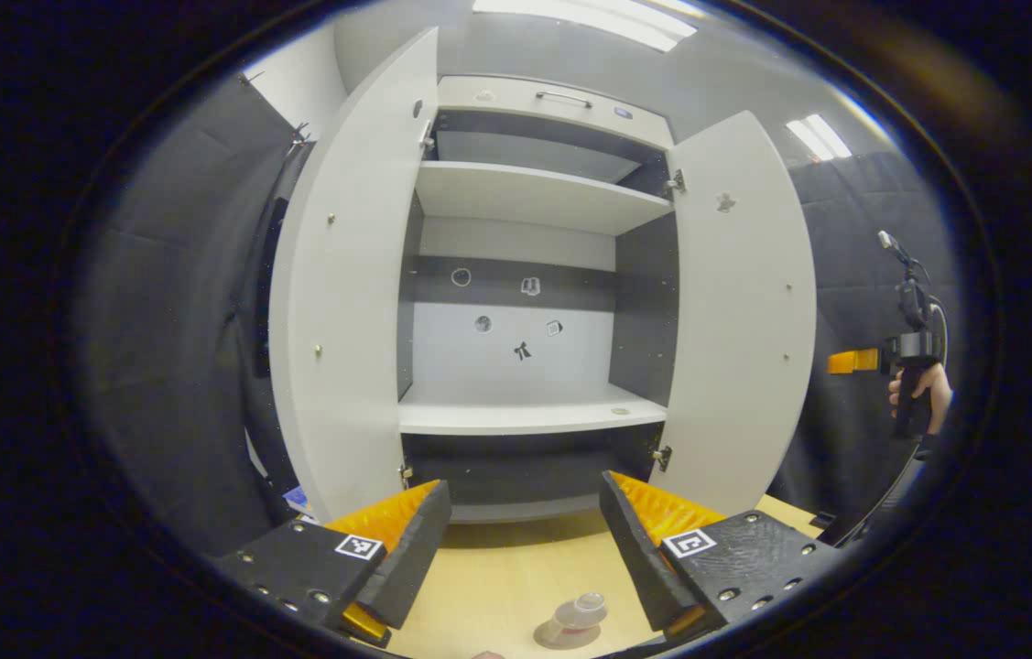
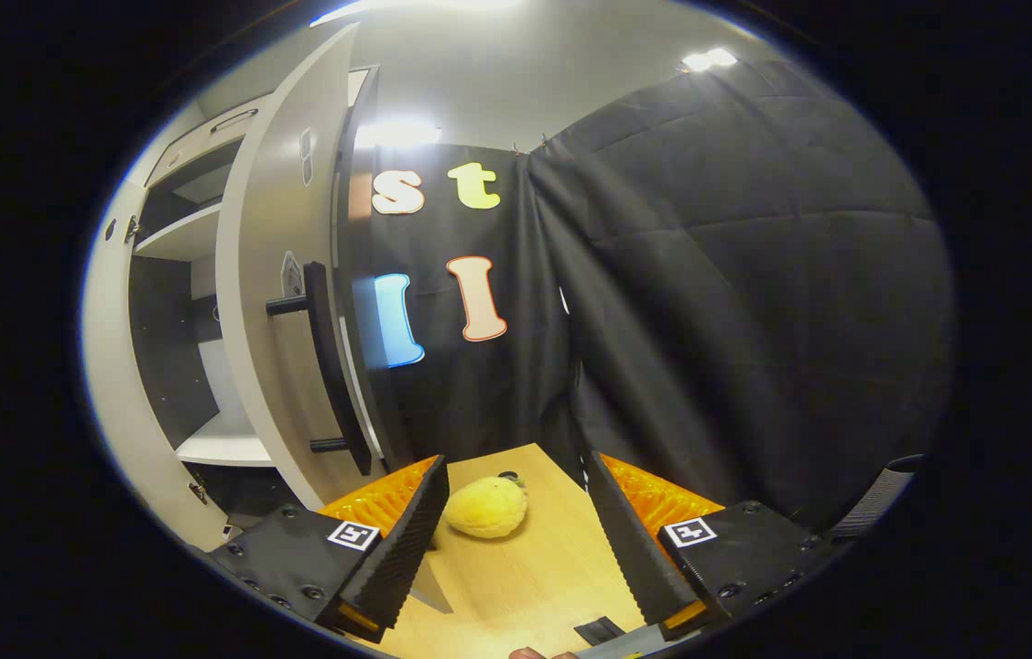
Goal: Grasp the bottle in the cabinet with the left hand and place it on the coaster, then close the right door with the right hand and the left door with the left hand.
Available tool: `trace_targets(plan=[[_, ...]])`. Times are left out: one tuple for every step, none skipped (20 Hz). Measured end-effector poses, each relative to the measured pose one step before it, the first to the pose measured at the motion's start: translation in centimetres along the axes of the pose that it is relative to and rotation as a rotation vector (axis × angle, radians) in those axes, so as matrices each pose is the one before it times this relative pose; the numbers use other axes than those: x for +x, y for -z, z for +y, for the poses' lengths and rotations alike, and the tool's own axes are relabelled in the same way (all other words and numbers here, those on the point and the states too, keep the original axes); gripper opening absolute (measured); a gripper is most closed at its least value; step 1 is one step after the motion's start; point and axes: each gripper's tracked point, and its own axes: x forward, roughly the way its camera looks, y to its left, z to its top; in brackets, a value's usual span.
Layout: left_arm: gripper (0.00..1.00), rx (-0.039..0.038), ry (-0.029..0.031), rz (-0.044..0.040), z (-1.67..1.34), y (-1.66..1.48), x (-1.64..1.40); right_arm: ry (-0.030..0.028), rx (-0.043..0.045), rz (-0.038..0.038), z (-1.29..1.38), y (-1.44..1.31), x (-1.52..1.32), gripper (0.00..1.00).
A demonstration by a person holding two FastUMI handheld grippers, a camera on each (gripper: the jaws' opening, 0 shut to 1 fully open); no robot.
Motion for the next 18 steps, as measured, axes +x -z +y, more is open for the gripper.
trace_targets(plan=[[0.95, -0.01550, -0.02294, 0.01687, 0.530, -0.258, 0.006, -0.00400, 0.00688, -0.01348, -0.043, -0.651, 0.143, 0.97], [0.95, -0.02166, -0.01531, -0.00190, 0.418, -0.483, -0.076, -0.00149, 0.01012, -0.02232, -0.046, -0.864, 0.300, 0.92], [0.95, -0.02092, -0.00816, -0.00608, 0.254, -0.604, -0.094, -0.00774, 0.01057, -0.01527, 0.184, -0.560, 0.405, 0.92], [0.95, -0.01564, -0.01031, -0.00347, 0.282, -0.227, -0.037, -0.01458, 0.00740, -0.00573, 0.350, -0.502, 0.464, 0.92], [0.95, -0.00811, -0.01027, -0.00427, 0.494, -0.236, -0.025, -0.01746, 0.00356, -0.00688, 0.375, -0.603, 0.484, 0.92], [0.95, -0.00335, -0.00876, -0.00564, 0.462, -0.163, -0.141, -0.01947, 0.00112, -0.01092, 0.352, -0.757, 0.571, 0.97], [0.95, -0.00005, -0.00839, -0.00321, 0.385, -0.094, -0.141, -0.02013, -0.00351, -0.01136, 0.333, -0.639, 0.551, 0.97], [0.95, 0.00218, -0.01012, -0.00225, 0.483, 0.115, -0.138, -0.01970, -0.00393, -0.02498, 0.213, -0.828, 0.392, 0.97], [0.95, 0.00349, -0.00369, -0.00139, 0.162, 0.133, -0.034, -0.01900, 0.00550, -0.03237, 0.263, -0.944, 0.417, 0.97], [0.95, 0.00991, -0.00524, 0.00977, -0.009, 0.421, 0.049, -0.02036, 0.01485, -0.02136, 0.324, -0.739, 0.406, 0.97], [0.95, 0.01390, -0.00887, 0.00995, 0.270, 0.469, 0.003, -0.01851, 0.01353, -0.01297, 0.338, -0.400, 0.263, 0.92], [0.95, 0.01470, -0.00544, 0.00286, 0.329, 0.289, 0.044, -0.01564, 0.00438, -0.01037, 0.262, -0.547, 0.433, 0.92], [0.95, 0.00960, 0.00118, -0.00319, 0.027, 0.037, 0.034, -0.01406, -0.00716, -0.00567, 0.337, -0.322, 0.287, 0.97], [0.95, 0.00232, 0.00609, -0.00328, -0.121, -0.045, -0.068, -0.00853, -0.01719, -0.00342, 0.228, -0.303, 0.133, 0.96], [1.00, -0.00426, 0.00886, -0.00541, -0.174, -0.122, 0.027, -0.00283, -0.01785, -0.00698, 0.118, -0.302, 0.116, 0.96], [0.95, -0.00520, 0.00599, -0.00245, -0.115, -0.054, 0.006, -0.00666, -0.01191, -0.00668, 0.348, -0.278, 0.189, 0.97], [0.95, -0.00161, -0.00050, -0.00154, 0.045, 0.002, 0.010, 0.00917, -0.01838, -0.00293, 0.036, -0.069, 0.081, 0.97], [0.95, 0.00103, -0.00475, 0.00110, 0.148, 0.275, 0.090, 0.00686, -0.01399, -0.00728, -0.001, -0.301, -0.189, 0.97]])
